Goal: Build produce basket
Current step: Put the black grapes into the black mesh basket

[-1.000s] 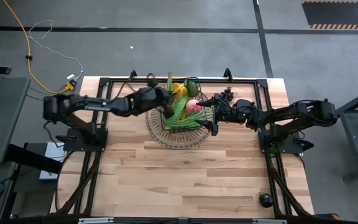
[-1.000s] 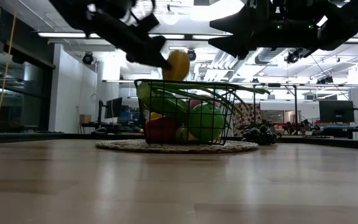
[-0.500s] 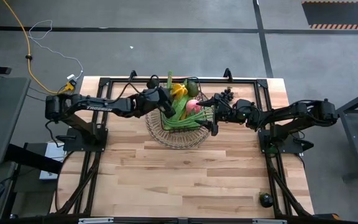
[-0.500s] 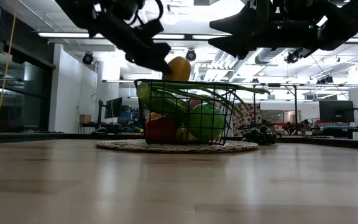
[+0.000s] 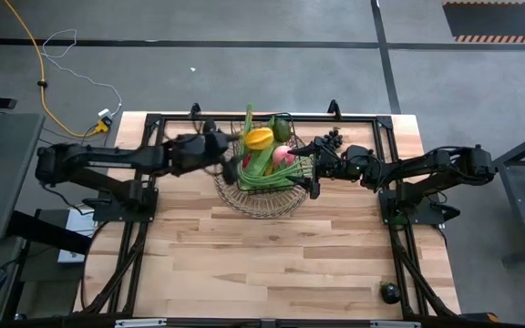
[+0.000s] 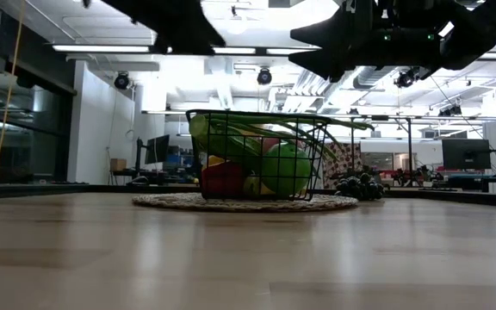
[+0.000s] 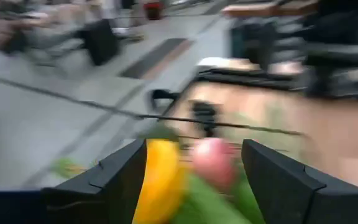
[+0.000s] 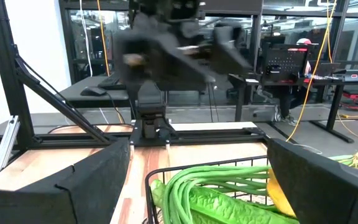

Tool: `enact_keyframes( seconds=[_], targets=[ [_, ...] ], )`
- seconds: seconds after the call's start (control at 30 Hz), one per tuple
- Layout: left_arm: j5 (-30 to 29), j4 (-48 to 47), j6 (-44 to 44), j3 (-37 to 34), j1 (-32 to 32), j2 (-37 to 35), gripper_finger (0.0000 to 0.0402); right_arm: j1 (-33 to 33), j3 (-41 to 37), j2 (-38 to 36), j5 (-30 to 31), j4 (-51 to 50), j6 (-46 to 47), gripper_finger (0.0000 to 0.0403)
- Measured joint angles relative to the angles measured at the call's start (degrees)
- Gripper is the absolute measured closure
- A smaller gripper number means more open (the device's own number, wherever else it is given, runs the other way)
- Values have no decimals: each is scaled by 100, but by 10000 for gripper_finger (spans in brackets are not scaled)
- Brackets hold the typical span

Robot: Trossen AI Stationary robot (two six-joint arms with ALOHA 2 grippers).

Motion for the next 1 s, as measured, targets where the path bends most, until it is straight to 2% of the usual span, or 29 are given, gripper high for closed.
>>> enact_keyframes(
  seconds=[0.1, 0.17, 0.37, 0.5, 0.6, 0.9, 0.97, 1.0],
  targets=[
    [684, 221, -405, -414, -166, -487, 151, 0, 0, 0, 0, 0, 11, 33],
    [849, 773, -503, -904, -333, -825, 153, 0, 0, 0, -2, 0, 4, 33],
    [850, 2942, -413, -2637, -864, -1702, 156, 0, 0, 0, -2, 13, 11, 33],
    [803, 3987, -243, -3421, -1056, -1999, 156, -2, 0, 0, -1, 19, 11, 33],
    [626, 4294, -112, -3584, -1082, -2128, 156, -2, 0, 0, -1, 44, 15, 33],
    [614, 4275, -111, -3592, -1084, -2211, 156, -1, 0, 0, 11, 61, 59, 33],
    [611, 4257, -111, -3592, -1084, -2211, 156, 3, 0, 0, 324, 129, 372, 33],
    [609, 4256, -113, -3592, -1084, -2211, 156, 4, 7, 0, 706, 184, 676, 33]
  ],
)
